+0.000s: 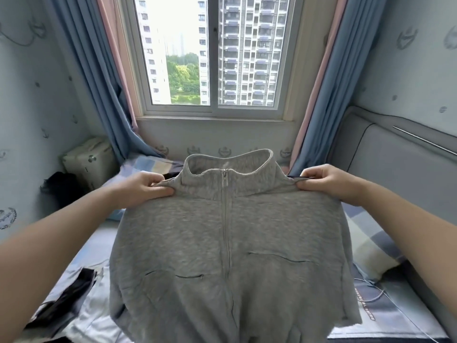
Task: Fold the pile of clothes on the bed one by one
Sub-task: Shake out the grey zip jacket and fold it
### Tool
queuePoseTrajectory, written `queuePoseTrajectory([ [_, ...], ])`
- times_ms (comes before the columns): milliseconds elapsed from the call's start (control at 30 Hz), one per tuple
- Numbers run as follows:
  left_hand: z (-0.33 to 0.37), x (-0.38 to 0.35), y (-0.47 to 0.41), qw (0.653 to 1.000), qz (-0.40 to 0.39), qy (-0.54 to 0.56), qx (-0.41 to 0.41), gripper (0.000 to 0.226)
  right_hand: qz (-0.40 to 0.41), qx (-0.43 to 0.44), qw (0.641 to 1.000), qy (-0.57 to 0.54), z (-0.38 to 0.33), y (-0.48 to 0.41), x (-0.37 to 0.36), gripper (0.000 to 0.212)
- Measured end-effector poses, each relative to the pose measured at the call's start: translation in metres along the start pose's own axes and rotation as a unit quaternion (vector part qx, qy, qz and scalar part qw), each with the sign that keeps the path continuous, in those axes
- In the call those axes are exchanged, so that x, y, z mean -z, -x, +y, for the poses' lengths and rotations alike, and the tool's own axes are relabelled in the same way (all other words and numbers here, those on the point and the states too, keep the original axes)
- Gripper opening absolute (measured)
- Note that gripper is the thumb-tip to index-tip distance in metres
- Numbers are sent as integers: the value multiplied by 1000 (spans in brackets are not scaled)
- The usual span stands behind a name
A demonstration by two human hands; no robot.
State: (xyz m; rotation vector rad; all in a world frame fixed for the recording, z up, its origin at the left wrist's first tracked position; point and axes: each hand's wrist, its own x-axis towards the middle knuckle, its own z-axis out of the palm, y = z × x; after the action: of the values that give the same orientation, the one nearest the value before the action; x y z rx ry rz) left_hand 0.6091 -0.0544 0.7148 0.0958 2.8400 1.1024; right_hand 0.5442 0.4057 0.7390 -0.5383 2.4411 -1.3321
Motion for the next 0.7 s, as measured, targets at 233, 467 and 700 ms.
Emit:
queuePoseTrajectory([
  [233,-65,-16,-96,999,41,15,20,55,36,-62,997,36,61,-100,14,16],
  [467,-159,-54,-292,994,71,24,77,17,118,-141,982,41,154,-301,-5,16],
  [700,-261,-143,-548,953,206,-71,208,38,216,-253,940,76,271,-567,-46,57],
])
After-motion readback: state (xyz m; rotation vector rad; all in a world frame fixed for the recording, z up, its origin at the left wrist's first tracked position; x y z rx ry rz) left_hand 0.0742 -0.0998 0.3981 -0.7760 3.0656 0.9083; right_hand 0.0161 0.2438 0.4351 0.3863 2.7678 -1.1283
